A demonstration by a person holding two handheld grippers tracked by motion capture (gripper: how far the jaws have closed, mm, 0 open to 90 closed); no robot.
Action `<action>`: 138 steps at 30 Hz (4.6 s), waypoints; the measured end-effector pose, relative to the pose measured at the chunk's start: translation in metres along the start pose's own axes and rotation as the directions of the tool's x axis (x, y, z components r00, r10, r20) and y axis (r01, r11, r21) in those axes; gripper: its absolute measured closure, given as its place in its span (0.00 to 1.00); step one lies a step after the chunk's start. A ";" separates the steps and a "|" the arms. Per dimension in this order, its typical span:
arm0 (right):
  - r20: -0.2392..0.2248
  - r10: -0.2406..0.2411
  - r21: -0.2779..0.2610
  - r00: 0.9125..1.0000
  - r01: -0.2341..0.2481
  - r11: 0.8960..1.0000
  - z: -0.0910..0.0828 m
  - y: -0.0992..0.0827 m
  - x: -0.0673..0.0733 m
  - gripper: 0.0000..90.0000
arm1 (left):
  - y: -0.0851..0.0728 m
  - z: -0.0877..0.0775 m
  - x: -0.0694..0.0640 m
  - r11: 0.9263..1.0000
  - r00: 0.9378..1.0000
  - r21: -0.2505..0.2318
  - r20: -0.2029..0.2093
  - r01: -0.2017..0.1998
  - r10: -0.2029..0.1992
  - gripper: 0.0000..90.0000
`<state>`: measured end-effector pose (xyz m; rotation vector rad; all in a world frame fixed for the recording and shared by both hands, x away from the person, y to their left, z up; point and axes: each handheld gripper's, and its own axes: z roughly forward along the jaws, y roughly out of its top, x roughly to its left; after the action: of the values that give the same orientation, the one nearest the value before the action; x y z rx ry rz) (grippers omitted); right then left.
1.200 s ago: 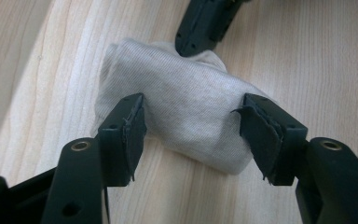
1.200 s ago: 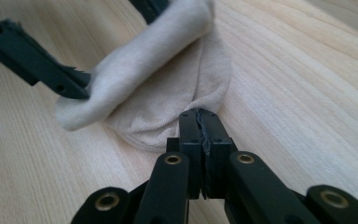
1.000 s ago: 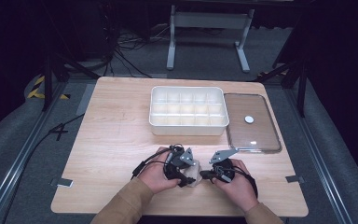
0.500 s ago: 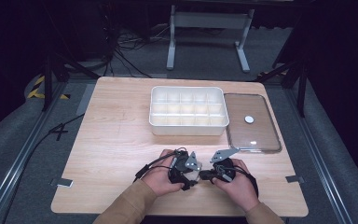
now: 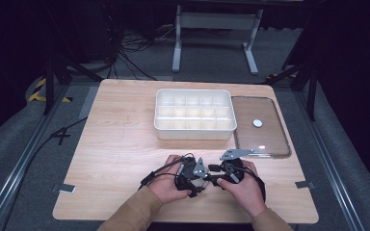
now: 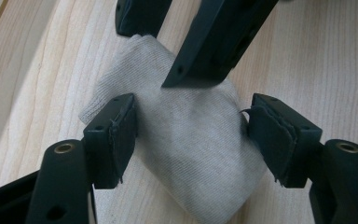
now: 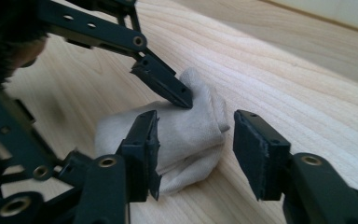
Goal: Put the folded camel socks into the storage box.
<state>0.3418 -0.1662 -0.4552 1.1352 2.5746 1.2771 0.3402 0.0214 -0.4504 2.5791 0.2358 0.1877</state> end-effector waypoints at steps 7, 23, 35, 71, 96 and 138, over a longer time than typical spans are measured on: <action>0.006 0.033 0.025 0.999 -0.033 0.999 0.013 -0.003 -0.001 0.48 | -0.002 -0.001 -0.001 1.000 1.000 0.000 -0.004 0.017 -0.017 0.37; -0.079 0.162 0.042 0.984 -0.159 0.986 0.021 -0.010 -0.004 0.68 | -0.003 -0.004 -0.001 1.000 1.000 0.007 -0.006 0.028 -0.028 0.37; -0.095 0.175 0.039 0.980 -0.172 0.984 0.018 -0.008 -0.001 0.83 | -0.007 -0.022 0.008 0.997 0.997 -0.009 0.010 0.072 -0.072 0.37; -0.029 0.103 -0.007 0.994 -0.103 0.995 -0.040 0.026 -0.020 0.83 | -0.028 -0.057 0.034 0.968 0.967 -0.002 -0.044 0.250 -0.250 0.39; 0.097 -0.013 0.016 0.995 0.011 1.000 -0.066 0.068 -0.037 0.83 | -0.040 -0.070 0.038 0.961 0.958 -0.025 -0.076 0.274 -0.275 0.39; 0.192 -0.100 0.048 0.976 0.092 0.995 -0.079 0.123 -0.111 0.81 | -0.044 -0.076 0.041 0.958 0.956 -0.023 -0.066 0.287 -0.287 0.39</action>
<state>0.4678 -0.2411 -0.3450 1.0687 2.4870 1.0448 0.3608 0.1050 -0.4063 2.4916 0.6278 0.1697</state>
